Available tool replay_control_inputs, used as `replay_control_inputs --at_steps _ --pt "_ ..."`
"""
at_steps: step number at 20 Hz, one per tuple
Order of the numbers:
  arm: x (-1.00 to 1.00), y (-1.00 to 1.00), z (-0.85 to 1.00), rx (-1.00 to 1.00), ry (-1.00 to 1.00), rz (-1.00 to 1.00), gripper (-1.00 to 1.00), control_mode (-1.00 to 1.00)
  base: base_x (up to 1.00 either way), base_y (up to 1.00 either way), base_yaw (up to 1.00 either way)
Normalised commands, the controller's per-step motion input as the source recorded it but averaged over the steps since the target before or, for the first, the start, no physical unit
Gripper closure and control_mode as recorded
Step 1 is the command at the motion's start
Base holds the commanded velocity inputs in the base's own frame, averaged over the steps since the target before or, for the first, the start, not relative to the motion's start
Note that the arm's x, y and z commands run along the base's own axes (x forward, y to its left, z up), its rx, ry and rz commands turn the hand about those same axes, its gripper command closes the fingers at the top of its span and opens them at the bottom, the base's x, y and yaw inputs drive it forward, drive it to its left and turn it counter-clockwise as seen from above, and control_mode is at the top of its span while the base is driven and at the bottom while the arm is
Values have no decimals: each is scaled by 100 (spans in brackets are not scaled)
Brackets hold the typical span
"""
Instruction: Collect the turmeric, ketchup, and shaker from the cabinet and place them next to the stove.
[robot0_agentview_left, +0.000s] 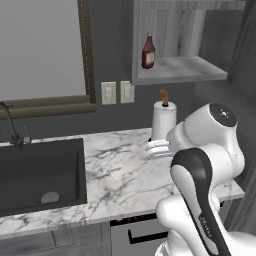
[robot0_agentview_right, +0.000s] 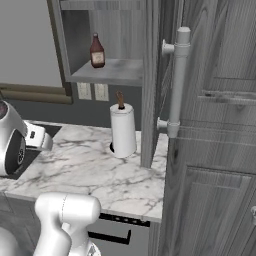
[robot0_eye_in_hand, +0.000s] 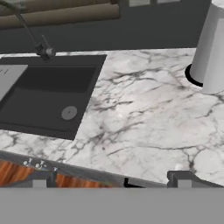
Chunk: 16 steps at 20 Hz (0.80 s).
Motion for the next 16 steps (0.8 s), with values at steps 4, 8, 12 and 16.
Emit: replay_control_inputs --at_steps 4,8,12,16 --pt "37 -39 41 0 -19 0 -100 -100 0 0 0" --pt "33 -36 50 0 -19 0 -100 -100 0 0 0" --pt "24 -35 51 0 -21 0 -100 -100 0 0 0" --pt "16 -29 45 0 -20 0 -100 -100 0 0 0"
